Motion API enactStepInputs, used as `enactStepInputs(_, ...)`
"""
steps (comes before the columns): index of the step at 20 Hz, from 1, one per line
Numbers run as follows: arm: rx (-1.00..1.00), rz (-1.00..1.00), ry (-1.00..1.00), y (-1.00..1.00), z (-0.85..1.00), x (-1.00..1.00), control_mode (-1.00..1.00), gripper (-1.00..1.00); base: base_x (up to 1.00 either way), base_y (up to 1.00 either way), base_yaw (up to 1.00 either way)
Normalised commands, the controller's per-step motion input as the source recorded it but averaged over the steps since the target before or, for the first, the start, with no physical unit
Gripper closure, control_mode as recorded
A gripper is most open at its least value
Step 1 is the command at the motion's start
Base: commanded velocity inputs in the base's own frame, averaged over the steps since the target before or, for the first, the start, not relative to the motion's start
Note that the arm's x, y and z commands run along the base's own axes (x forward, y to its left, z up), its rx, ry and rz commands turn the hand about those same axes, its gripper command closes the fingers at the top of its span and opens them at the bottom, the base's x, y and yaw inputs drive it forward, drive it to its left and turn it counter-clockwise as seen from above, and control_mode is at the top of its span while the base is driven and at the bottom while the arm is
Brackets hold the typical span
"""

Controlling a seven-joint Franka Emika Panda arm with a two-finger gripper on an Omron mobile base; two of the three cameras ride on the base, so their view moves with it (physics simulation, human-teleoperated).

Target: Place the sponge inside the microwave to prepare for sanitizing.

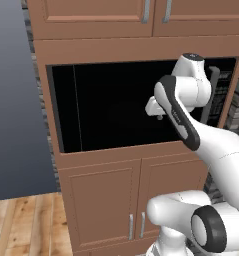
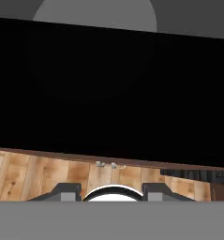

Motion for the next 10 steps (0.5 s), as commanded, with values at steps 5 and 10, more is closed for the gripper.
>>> enactStepInputs(5,0.00,-0.05,-0.04,-0.02,0.05,-0.22,-1.00,-1.00,0.00,0.00,0.00)
enactStepInputs(10,-0.01,-0.14,-0.07,-0.06,0.26,-0.37,-1.00,-1.00,0.00,0.00,0.00)
